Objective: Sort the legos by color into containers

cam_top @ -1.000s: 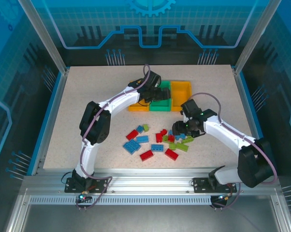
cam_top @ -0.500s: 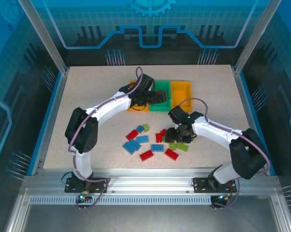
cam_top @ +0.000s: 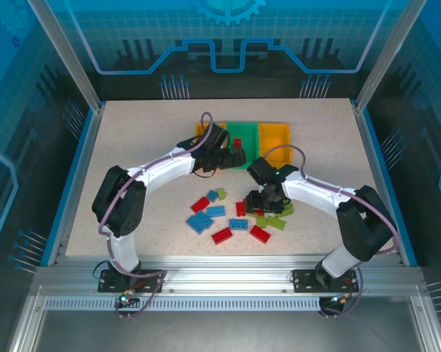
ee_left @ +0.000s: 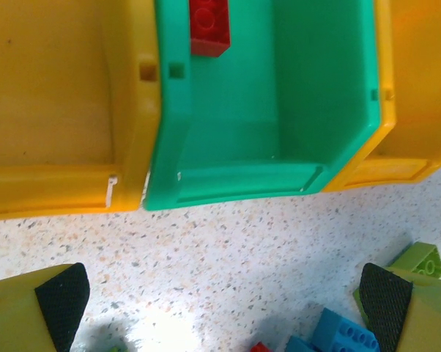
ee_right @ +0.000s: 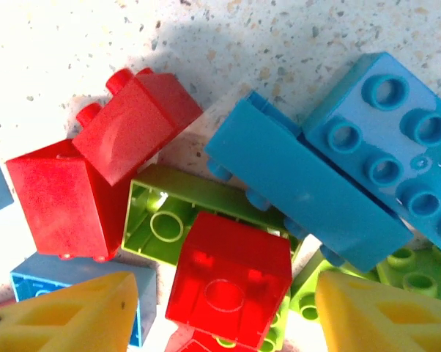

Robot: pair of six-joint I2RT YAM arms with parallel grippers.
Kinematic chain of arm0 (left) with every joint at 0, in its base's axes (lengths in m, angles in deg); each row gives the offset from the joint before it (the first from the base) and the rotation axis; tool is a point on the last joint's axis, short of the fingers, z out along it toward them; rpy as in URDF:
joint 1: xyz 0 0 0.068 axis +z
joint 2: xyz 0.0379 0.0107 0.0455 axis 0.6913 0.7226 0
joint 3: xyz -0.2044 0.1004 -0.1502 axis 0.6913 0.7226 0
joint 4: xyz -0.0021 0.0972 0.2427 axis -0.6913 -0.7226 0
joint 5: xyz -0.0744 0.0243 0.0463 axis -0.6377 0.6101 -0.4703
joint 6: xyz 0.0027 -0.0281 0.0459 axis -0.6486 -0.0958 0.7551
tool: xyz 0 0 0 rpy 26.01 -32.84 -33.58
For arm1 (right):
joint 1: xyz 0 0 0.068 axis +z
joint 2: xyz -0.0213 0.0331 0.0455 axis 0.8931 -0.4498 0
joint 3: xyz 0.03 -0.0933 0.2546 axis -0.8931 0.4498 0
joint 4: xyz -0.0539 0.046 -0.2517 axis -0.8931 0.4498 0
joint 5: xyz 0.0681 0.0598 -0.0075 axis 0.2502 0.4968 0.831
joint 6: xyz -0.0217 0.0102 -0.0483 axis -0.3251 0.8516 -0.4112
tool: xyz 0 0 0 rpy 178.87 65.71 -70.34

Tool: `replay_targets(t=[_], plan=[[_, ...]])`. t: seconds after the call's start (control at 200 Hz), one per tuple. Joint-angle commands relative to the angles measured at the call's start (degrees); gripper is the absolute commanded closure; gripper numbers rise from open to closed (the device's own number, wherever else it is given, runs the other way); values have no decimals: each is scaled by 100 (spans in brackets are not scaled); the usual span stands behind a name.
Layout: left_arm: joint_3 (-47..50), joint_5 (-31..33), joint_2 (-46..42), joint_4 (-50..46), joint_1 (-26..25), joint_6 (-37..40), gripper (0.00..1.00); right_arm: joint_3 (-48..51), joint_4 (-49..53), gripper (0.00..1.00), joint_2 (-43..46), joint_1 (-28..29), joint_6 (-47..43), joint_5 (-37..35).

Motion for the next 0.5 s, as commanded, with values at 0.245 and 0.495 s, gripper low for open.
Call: replay_targets(t=[0.245,0.495], plan=[[453,289,-673,59,-21,-106,1,-383,501,63,30,167,42,-242],[1020,485,-1120,39,-27,-143,1,-1158,713,68,239,11,-259,-194]])
